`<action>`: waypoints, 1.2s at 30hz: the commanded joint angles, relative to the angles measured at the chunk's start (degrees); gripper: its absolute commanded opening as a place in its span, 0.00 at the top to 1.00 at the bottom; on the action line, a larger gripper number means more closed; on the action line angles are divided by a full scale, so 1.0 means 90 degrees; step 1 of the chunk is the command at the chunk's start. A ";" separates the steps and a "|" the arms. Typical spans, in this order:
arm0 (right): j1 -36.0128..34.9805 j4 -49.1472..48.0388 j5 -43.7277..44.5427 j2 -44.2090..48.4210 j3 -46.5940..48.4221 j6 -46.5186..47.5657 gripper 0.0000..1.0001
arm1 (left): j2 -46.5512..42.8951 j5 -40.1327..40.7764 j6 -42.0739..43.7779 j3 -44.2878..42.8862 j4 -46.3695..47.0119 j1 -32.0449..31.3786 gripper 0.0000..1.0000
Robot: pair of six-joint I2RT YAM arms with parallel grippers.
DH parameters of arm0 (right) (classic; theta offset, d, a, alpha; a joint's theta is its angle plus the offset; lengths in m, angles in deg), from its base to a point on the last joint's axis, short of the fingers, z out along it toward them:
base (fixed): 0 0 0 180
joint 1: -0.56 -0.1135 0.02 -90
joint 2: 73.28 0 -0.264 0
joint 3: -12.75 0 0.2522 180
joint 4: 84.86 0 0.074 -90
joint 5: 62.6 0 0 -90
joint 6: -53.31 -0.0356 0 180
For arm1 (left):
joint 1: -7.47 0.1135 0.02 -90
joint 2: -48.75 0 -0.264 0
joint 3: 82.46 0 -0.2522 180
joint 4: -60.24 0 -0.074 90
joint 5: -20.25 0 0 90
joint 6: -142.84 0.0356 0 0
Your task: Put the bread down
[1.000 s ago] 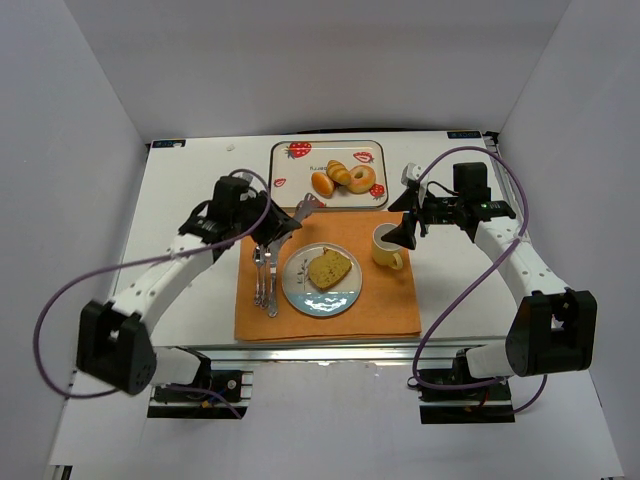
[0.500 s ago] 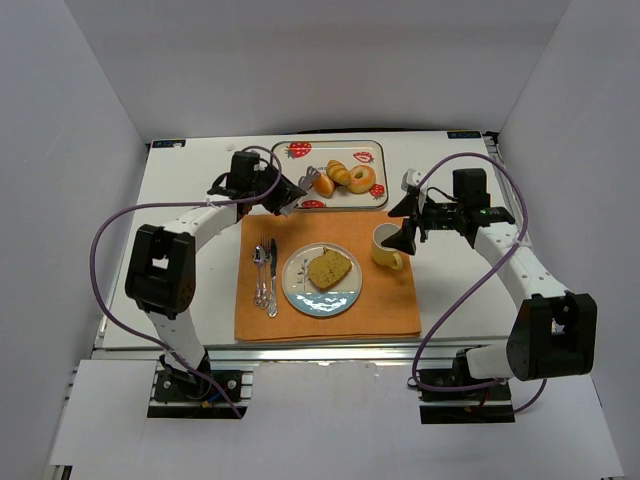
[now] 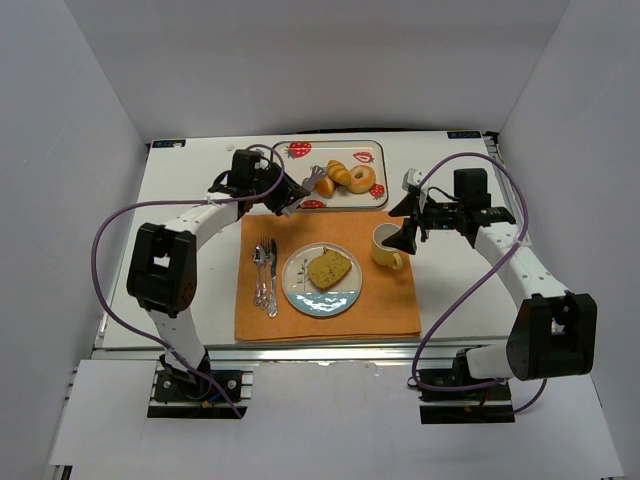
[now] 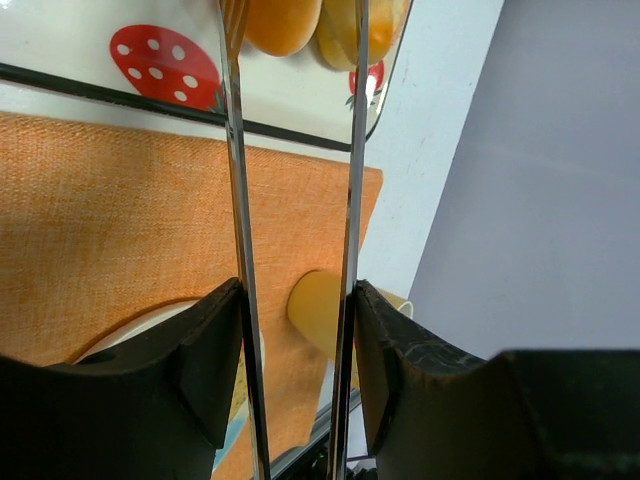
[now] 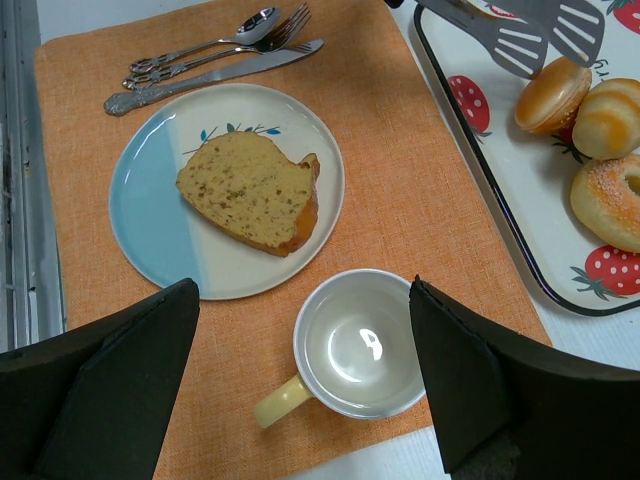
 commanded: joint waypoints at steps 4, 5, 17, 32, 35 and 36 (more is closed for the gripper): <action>0.0040 -0.0070 -0.0142 0.0036 0.0131 0.0037 0.11 | -0.0071 -0.0037 0.0474 -0.0460 -0.0645 -0.0014 0.44; 0.0040 -0.0070 -0.0152 0.0036 0.0131 0.0037 0.11 | -0.0062 -0.0027 0.0513 -0.0499 -0.0704 -0.0004 0.44; 0.0060 -0.0080 -0.0152 0.0026 0.0150 0.0046 0.11 | 0.0407 -0.0135 0.0816 -0.1046 -0.1348 -0.0004 0.44; 0.0089 -0.0109 -0.0162 0.0026 0.0092 0.0027 0.11 | 0.0515 -0.0418 0.0787 -0.1144 -0.1193 -0.0004 0.43; 0.0089 -0.0099 -0.0172 0.0036 0.0082 0.0017 0.11 | 0.0515 -0.0496 0.0748 -0.1134 -0.1154 -0.0004 0.43; 0.0089 -0.0109 -0.0172 0.0036 0.0072 0.0017 0.11 | 0.0524 -0.0506 0.0709 -0.1134 -0.1134 -0.0004 0.43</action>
